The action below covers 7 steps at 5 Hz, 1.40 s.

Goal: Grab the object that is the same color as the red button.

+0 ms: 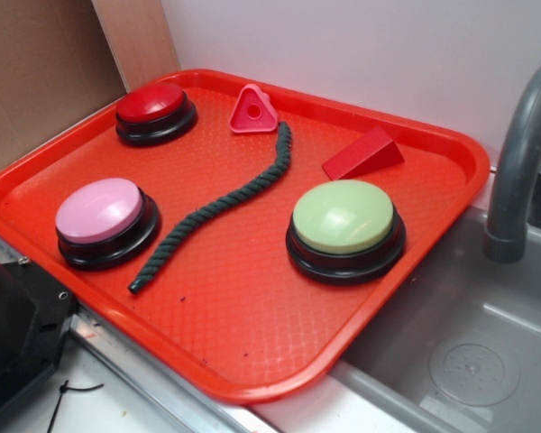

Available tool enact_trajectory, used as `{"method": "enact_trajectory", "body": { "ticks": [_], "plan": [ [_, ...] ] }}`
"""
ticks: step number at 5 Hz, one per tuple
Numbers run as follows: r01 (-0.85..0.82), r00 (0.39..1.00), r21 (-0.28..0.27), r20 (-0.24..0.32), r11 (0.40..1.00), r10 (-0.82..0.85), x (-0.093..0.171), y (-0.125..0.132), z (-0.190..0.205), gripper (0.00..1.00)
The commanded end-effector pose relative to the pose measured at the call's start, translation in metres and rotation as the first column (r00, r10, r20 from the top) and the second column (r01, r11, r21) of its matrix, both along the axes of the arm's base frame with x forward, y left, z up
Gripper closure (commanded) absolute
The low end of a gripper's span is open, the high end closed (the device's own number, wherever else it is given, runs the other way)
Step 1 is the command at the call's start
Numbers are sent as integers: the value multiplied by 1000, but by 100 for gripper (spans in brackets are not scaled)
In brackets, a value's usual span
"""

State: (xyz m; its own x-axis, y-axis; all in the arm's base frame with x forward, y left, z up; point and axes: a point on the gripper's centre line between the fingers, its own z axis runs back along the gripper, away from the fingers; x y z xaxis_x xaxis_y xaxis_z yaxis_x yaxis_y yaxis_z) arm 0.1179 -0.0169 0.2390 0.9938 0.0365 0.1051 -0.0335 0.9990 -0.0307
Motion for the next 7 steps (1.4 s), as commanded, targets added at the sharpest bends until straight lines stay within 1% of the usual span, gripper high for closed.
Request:
{"method": "enact_trajectory", "body": {
  "ticks": [1,3,4,5,6,7],
  "plan": [
    [17,993,31,114,999,-20,42,-14,-22,0],
    [47,976,50,209,998,-56,94,-32,-55,0],
    [11,969,5,245,1000,-12,130,-37,-79,0],
    [49,966,-27,254,998,-41,166,-44,-102,0],
    [42,970,-43,241,998,-31,195,-50,-129,0],
    [98,974,-108,214,989,-73,212,-61,-155,0]
  ]
}}
